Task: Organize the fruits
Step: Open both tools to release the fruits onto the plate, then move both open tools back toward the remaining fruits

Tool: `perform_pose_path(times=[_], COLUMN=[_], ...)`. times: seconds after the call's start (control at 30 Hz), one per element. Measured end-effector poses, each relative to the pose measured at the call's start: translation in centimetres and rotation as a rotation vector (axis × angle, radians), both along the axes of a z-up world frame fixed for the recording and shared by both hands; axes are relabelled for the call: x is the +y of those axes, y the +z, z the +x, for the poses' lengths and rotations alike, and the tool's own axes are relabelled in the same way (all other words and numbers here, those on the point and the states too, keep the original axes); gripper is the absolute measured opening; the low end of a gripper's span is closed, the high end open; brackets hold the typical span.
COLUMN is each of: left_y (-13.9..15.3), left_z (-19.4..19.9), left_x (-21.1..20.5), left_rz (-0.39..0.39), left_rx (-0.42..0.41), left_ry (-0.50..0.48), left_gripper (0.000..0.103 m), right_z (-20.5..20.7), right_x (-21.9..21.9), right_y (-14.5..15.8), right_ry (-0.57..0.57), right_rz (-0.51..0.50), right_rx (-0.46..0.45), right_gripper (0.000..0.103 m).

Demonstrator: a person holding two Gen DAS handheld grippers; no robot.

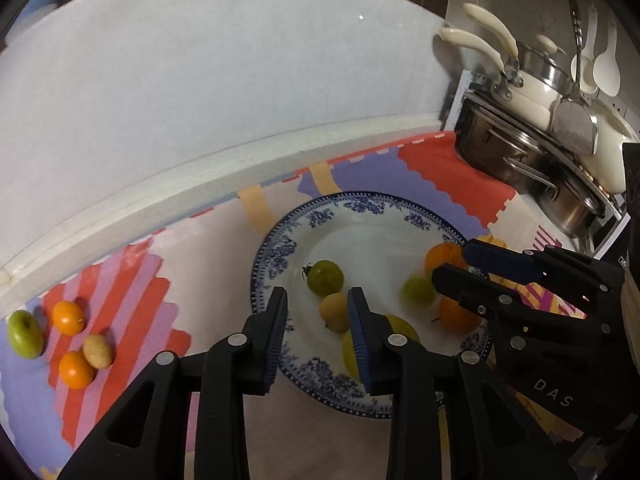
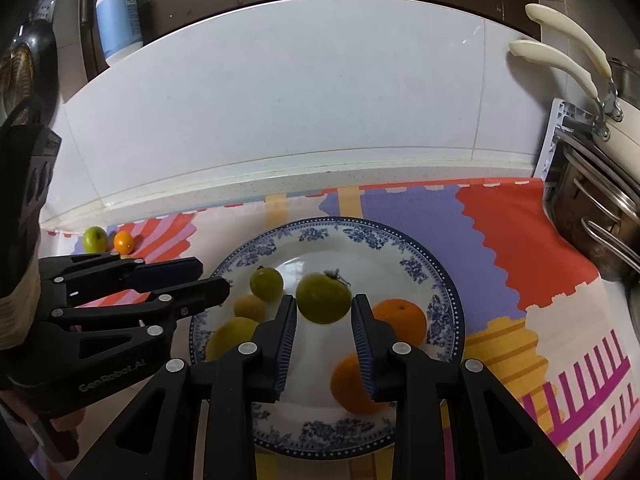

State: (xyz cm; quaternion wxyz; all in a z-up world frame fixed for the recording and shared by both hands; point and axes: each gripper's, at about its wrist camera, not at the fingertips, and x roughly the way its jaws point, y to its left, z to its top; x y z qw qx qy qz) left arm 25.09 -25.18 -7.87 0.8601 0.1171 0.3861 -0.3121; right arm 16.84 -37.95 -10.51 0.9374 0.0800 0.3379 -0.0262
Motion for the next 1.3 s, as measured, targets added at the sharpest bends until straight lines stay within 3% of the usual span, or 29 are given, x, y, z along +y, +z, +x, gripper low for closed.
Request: perform_pose_path(times=[0.43,0.67,0.97,1.3], left_y=[5.1,7.5,9.1,9.7], left_z=[-4.8,-7.5,-9.8,-10.3], left_x=[4.3,7.8,12.4,17.2], left_rz=[-0.043,-0.077,-0.066,-0.04], left_rx=[-0.148,-0.227,-0.305,-0.367], left_ry=[0.093,0.154,0.238,0.259], left_gripper=[0.045,0.065,0.076,0.083], right_z=[-3.0,-4.9,-6.1,-5.9], right_x=[2.6,5.0,8.0,12.3], right_y=[3.6,5.8,7.7,8.7], right_ry=[0.024,0.062,0.09,0.151], right_rz=[-0.02,-0.036,-0.052,-0.058], right_rx=[-0.091,-0.15,-0.204,-0.244], right_gripper=[0.039,0.046,0.055,0.064])
